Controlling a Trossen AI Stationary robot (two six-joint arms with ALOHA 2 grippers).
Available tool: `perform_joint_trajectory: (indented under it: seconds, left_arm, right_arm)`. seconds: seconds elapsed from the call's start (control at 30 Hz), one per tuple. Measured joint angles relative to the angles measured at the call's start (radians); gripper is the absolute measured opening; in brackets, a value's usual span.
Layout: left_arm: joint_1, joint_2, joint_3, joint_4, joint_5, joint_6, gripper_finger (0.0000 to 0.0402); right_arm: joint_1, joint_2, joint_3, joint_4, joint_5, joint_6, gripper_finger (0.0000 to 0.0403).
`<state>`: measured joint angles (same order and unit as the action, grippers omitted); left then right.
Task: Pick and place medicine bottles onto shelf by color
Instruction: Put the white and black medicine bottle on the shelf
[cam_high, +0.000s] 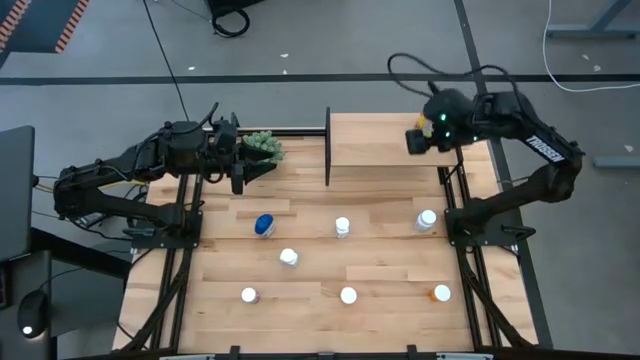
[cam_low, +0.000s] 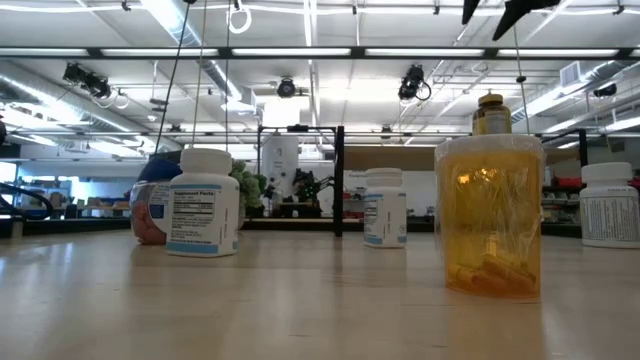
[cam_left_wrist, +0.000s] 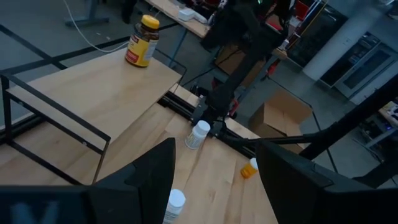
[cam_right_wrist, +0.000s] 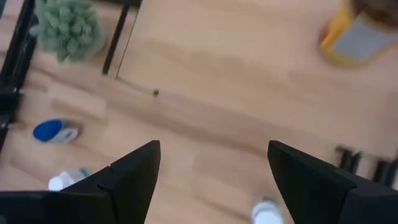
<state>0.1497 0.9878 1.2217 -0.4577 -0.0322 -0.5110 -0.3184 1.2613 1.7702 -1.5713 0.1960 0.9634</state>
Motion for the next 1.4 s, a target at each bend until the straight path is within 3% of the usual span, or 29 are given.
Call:
perform_joint_trajectory:
  seconds: [0.1,0.4,0.73,1.03,1.4]
  left_arm:
    - [0.0,0.0,0.0,0.0,0.0,0.0,0.0229]
    - [0.0,0.0,0.0,-0.002,0.0,-0.006,0.0229]
    - [-0.029,0.0,0.0,-0.005,0.003,0.007,0.0229]
    - [-0.057,0.0,0.0,-0.005,0.004,0.008,0.0229]
    - [-0.091,0.0,0.0,-0.005,0.005,-0.001,0.0229]
  right_arm:
    - [0.068,0.001,-0.063,0.002,-0.007,0.086,0.0299]
    - [0.204,-0.003,-0.41,-0.001,-0.212,0.244,0.0293]
    - [0.266,-0.04,-0.611,-0.001,-0.237,0.37,0.0327]
    - [0.284,-0.04,-0.725,0.039,-0.158,0.317,0.034]
    - [0.274,-0.04,-0.907,0.261,-0.197,0.355,0.034]
